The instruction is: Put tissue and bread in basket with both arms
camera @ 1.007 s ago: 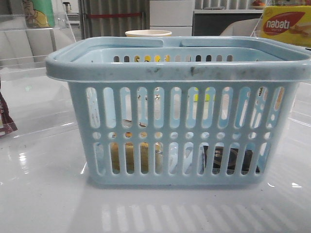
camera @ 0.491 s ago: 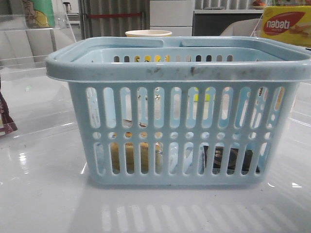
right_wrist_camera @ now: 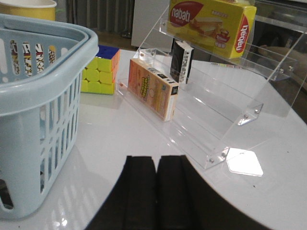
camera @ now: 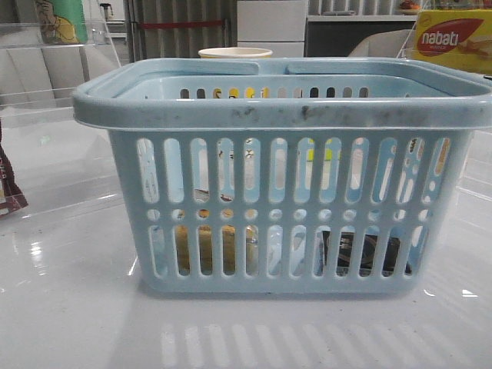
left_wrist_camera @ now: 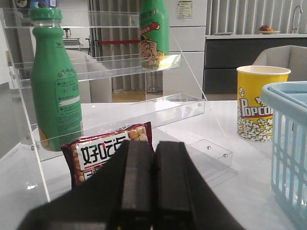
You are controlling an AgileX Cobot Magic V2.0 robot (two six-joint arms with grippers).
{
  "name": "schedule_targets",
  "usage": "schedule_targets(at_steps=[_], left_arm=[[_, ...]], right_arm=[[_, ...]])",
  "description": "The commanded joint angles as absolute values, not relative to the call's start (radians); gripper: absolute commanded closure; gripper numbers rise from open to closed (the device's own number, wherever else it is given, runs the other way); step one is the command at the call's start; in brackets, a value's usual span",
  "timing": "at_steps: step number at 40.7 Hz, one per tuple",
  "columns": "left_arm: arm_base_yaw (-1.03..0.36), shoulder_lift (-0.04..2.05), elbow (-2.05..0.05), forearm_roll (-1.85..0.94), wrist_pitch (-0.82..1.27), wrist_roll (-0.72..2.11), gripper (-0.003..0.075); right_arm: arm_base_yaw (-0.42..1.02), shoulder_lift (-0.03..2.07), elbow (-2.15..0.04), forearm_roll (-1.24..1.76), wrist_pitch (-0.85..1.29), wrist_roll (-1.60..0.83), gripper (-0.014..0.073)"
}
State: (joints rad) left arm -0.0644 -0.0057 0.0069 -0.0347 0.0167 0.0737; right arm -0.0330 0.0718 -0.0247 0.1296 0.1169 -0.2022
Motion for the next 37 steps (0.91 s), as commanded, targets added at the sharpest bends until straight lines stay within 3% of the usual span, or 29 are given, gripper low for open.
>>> schedule_targets(at_steps=[1, 22, 29, 37], left_arm=[[-0.069, -0.022, 0.012, -0.042, -0.070, 0.069, 0.0624], [-0.069, -0.020, 0.012, -0.042, -0.068, 0.069, 0.0624], [-0.069, -0.020, 0.012, -0.042, -0.068, 0.069, 0.0624], [-0.069, -0.020, 0.012, -0.042, -0.068, 0.069, 0.0624]], right_arm=[[-0.037, 0.033, 0.002, 0.126, -0.064, -0.212, 0.0537], [-0.036, -0.026, 0.023, 0.126, -0.059, -0.204, 0.0537], [-0.032, -0.026, 0.023, -0.030, -0.113, 0.075, 0.0537], [-0.032, -0.025, 0.023, -0.029, -0.109, 0.084, 0.0537]])
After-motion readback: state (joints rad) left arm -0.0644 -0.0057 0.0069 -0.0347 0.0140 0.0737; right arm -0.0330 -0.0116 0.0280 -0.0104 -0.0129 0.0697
